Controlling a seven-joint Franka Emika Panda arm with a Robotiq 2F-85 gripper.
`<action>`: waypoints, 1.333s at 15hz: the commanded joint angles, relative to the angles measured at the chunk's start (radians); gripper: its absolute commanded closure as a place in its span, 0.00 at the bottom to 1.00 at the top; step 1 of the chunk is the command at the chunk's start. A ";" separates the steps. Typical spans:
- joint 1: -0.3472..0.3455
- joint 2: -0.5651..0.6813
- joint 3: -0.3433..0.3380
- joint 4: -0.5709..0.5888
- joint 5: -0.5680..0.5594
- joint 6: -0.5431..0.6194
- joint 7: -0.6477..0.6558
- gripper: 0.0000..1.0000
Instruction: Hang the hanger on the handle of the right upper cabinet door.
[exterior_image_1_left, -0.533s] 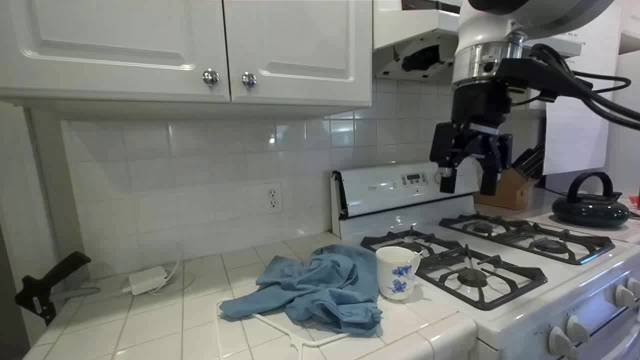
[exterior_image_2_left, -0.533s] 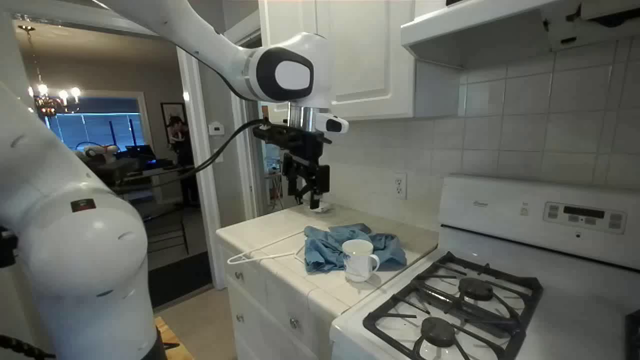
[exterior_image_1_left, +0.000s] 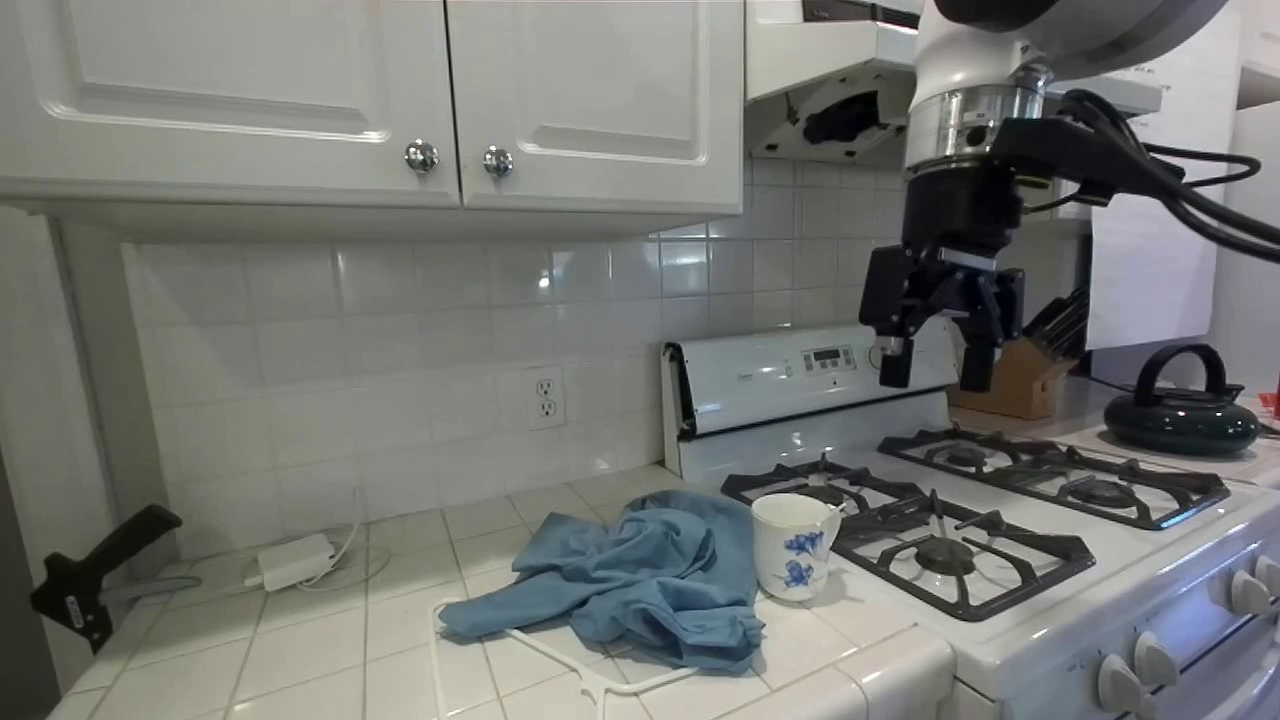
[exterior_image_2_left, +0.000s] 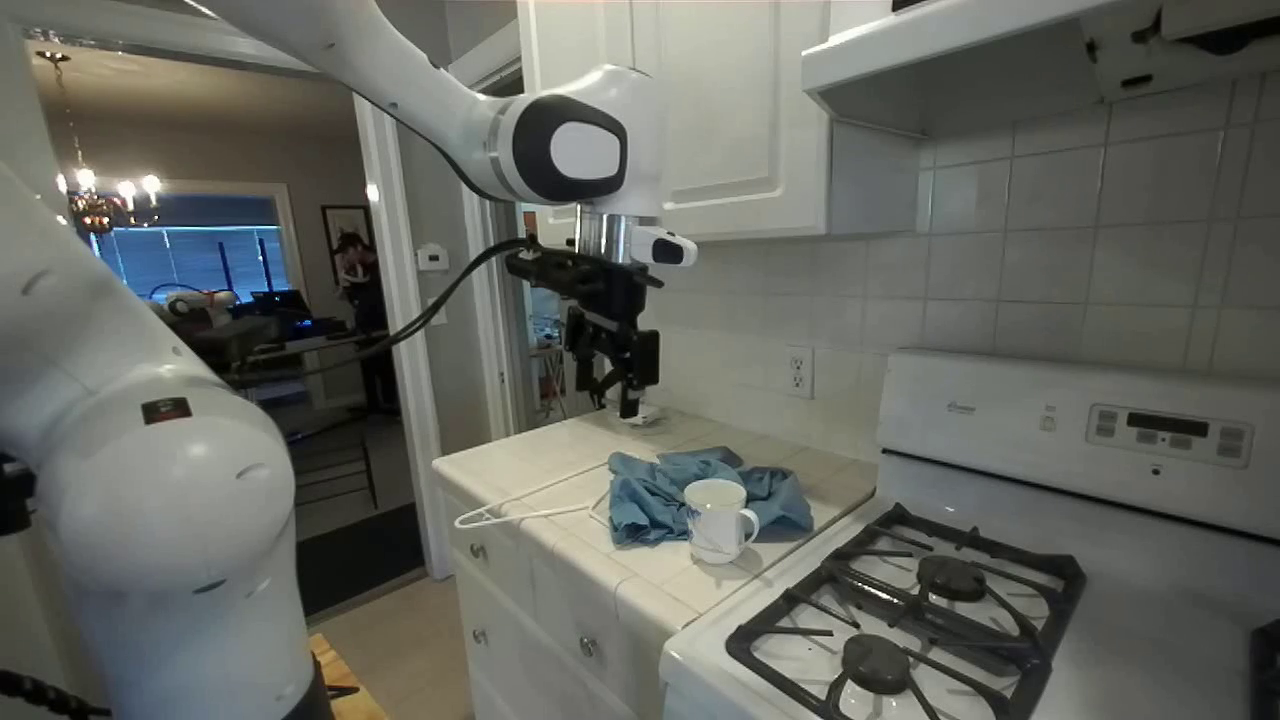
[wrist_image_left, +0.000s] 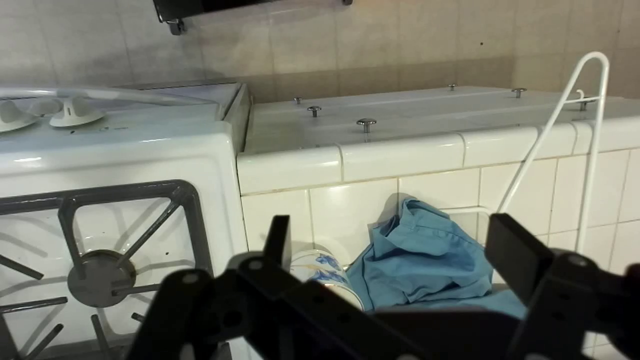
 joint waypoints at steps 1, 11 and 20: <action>-0.014 0.001 0.013 0.002 0.007 -0.003 -0.006 0.00; -0.001 0.092 0.026 0.056 0.030 0.047 0.025 0.00; 0.073 0.418 0.141 0.267 -0.006 0.121 0.041 0.00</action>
